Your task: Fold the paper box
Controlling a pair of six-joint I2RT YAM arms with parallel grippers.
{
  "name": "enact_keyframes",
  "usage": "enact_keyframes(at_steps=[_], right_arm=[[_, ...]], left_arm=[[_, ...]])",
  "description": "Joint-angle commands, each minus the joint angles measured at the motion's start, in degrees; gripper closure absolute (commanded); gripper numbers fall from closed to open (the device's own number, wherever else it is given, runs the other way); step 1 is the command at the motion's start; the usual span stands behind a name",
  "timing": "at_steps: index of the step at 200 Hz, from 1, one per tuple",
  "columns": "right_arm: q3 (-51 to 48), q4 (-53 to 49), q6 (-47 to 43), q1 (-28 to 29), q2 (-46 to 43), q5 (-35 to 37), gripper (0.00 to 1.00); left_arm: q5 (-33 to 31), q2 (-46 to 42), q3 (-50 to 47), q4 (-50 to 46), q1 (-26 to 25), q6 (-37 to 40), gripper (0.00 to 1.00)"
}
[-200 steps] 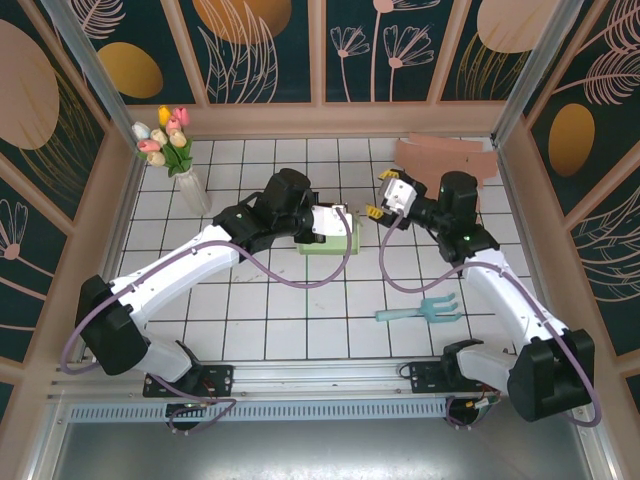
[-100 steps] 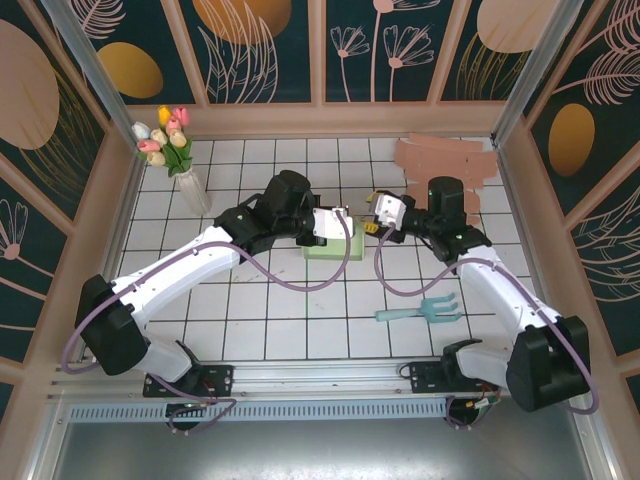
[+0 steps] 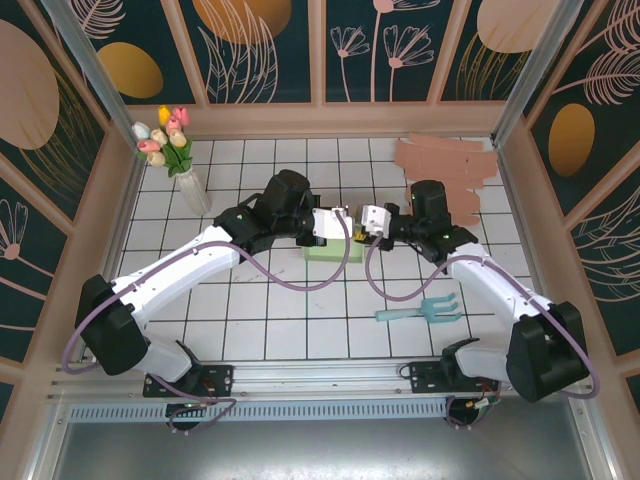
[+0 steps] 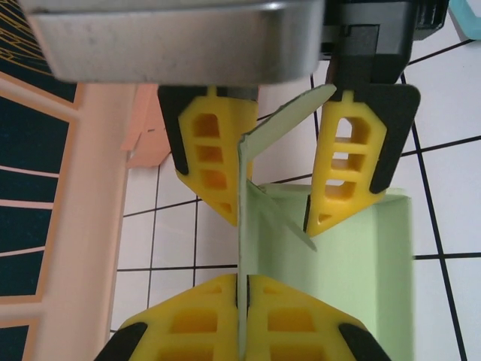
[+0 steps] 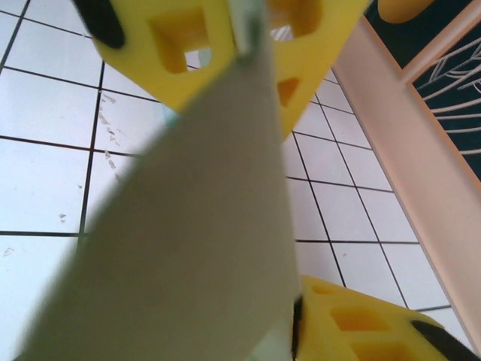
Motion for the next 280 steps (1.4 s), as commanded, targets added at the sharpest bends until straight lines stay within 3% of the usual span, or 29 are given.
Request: enact_keyframes(at_steps=[1, 47, 75, 92, 126, 150, 172, 197, 203, 226, 255, 280], right_arm=[[1.99, -1.42, -1.23, 1.06, 1.07, -2.83, 0.73], [1.38, -2.03, -2.03, 1.12, 1.17, -1.25, 0.89], [0.23, -0.92, -1.83, 0.93, 0.90, 0.02, 0.94], [-0.88, 1.18, -1.03, 0.51, 0.73, 0.41, 0.98], [-3.73, 6.68, 0.85, -0.50, 0.79, 0.93, 1.00], [-5.60, 9.28, 1.69, -1.14, 1.15, 0.80, 1.00], [-7.16, 11.54, 2.38, -1.75, 1.25, 1.19, 1.00], [-8.92, 15.03, 3.69, -2.10, 1.25, 1.97, 1.00], [-9.39, 15.68, 3.97, -2.08, 1.21, 1.99, 1.00], [-11.12, 17.96, 4.66, -2.02, 0.74, 1.38, 1.00], [-12.22, 19.46, 4.87, -2.02, 0.45, 1.19, 1.00], [-12.07, 19.89, 4.88, -2.10, 1.24, 1.02, 1.00]], left_arm=[[2.92, -0.09, -0.54, 1.95, -0.04, -0.81, 1.00], [1.35, -0.40, -1.05, 3.62, -0.07, -1.99, 1.00], [-0.44, -2.21, -4.11, 10.27, -0.06, -5.26, 0.95], [-1.39, -4.67, -8.56, 17.36, -0.07, -7.97, 0.86], [-1.61, -11.86, -21.08, 34.44, -0.08, -17.07, 0.53], [-5.89, -18.11, -29.83, 48.41, -0.06, -27.83, 0.51], [-17.39, -21.86, -35.51, 56.37, 0.83, -38.30, 0.49], [-23.68, -20.70, -33.44, 48.86, 10.14, -58.58, 0.52], [-24.25, -19.51, -32.04, 45.83, 12.84, -63.51, 0.47], [-18.53, -11.99, -24.63, 32.41, 21.56, -79.48, 0.43], [-13.57, -2.67, -17.83, 23.13, 24.09, -88.56, 0.39], [-6.26, 2.37, -13.08, 19.58, 24.09, -93.25, 0.43]])
